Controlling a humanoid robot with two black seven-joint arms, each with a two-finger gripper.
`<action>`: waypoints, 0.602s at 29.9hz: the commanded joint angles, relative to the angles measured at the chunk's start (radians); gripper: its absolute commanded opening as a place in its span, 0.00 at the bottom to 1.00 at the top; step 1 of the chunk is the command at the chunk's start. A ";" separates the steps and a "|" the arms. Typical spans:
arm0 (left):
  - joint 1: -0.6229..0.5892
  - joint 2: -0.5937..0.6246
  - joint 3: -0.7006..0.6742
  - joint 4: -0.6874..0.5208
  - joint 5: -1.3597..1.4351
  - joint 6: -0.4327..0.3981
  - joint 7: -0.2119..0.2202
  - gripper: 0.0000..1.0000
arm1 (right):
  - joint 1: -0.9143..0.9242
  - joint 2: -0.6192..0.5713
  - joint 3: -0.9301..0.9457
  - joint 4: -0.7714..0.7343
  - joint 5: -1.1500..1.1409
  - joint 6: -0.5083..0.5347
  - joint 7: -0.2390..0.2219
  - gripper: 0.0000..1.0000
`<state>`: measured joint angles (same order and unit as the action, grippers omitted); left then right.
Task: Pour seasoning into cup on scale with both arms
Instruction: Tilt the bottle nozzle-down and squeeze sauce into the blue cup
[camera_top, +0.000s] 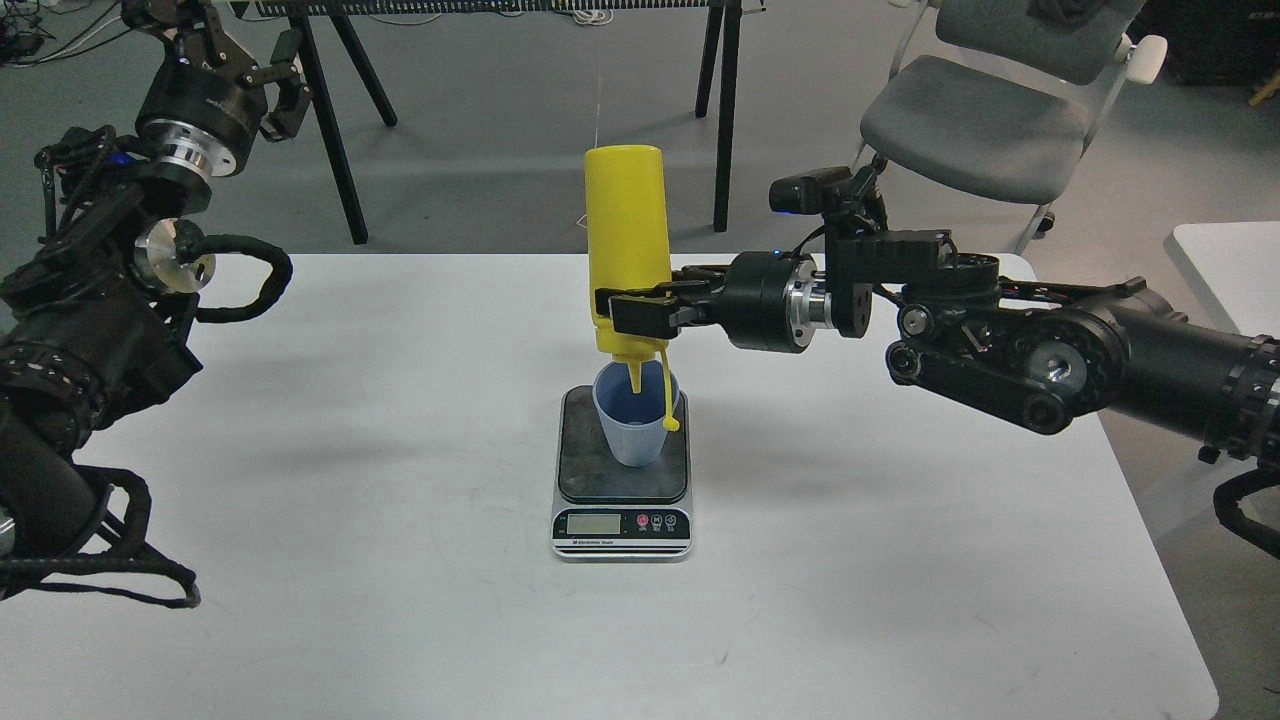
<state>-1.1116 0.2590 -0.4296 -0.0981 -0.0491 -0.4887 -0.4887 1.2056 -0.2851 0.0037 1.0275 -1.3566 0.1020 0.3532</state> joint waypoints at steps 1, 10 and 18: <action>0.001 -0.001 0.002 0.000 0.000 0.000 0.000 0.92 | 0.000 0.015 -0.005 -0.032 -0.058 -0.039 0.003 0.13; 0.001 -0.013 0.002 0.000 0.000 0.000 0.000 0.92 | 0.008 0.021 -0.007 -0.050 -0.110 -0.103 0.003 0.12; 0.000 -0.017 0.000 0.000 0.000 0.000 0.000 0.92 | 0.003 0.023 -0.021 -0.049 -0.134 -0.111 0.003 0.12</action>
<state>-1.1102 0.2426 -0.4279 -0.0981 -0.0491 -0.4887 -0.4887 1.2083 -0.2625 -0.0099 0.9782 -1.4898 -0.0066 0.3560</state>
